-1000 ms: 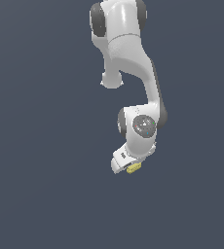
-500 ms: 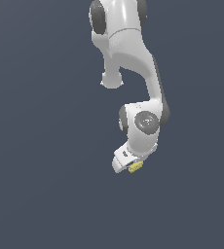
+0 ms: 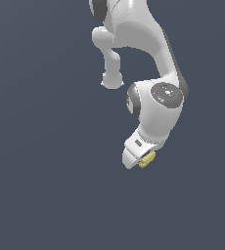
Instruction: Pick up the object and move it to a goal position.
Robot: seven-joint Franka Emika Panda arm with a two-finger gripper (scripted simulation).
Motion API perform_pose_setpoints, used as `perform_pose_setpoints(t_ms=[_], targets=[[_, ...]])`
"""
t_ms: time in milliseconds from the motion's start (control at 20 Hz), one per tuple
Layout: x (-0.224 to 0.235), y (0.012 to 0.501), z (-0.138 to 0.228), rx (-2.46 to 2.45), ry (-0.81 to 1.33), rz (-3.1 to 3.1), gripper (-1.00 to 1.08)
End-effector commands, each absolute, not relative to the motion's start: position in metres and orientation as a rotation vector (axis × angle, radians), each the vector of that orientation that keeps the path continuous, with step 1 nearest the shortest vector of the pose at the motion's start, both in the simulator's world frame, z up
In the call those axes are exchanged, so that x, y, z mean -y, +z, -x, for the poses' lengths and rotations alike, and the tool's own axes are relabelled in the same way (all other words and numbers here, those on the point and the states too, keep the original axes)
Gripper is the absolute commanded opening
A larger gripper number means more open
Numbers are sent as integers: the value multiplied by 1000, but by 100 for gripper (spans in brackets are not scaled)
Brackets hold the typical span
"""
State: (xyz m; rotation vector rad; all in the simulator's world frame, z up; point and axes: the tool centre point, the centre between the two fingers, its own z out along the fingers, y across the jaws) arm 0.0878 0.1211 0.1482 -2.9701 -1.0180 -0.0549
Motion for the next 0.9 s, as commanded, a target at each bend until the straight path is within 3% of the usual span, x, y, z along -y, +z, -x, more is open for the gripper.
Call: perform_pose_setpoints(t_ms=[0,850], targets=[[-131,184,-88,1098,-75,2941,-100],[-191,424,-70,1612,-199,2675,-100]])
